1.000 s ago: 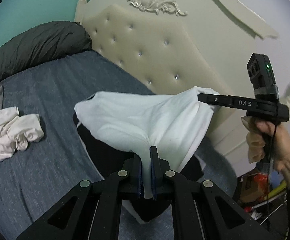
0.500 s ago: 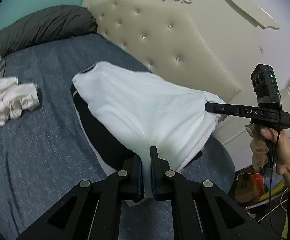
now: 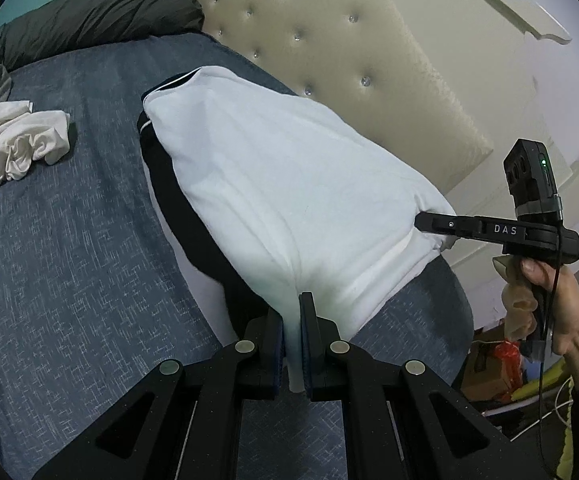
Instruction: Fold clothes
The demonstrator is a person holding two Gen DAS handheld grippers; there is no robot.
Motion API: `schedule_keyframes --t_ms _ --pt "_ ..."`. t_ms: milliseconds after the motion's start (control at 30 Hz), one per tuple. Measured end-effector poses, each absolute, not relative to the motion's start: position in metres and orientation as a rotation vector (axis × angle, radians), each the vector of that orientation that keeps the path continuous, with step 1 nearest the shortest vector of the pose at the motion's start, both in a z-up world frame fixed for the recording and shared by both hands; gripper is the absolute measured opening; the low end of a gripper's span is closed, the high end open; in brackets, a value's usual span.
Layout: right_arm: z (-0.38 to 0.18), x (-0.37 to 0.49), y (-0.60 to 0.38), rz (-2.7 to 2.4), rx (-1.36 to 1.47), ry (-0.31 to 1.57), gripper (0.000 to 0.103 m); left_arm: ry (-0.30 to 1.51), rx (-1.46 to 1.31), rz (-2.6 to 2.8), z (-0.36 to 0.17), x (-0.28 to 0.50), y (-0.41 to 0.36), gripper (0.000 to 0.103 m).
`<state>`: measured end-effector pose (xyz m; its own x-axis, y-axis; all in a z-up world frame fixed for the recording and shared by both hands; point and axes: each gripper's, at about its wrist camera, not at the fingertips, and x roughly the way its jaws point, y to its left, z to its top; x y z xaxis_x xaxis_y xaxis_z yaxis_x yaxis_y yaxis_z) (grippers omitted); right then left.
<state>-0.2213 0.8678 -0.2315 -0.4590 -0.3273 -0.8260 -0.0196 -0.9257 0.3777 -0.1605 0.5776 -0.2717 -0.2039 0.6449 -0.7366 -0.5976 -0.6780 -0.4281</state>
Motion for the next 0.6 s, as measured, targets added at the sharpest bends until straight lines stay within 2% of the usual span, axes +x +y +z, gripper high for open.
schedule_keyframes --t_ms 600 --pt "-0.260 -0.200 0.884 -2.441 1.517 -0.575 0.009 -0.112 -1.295 1.937 -0.301 -0.159 0.569 0.007"
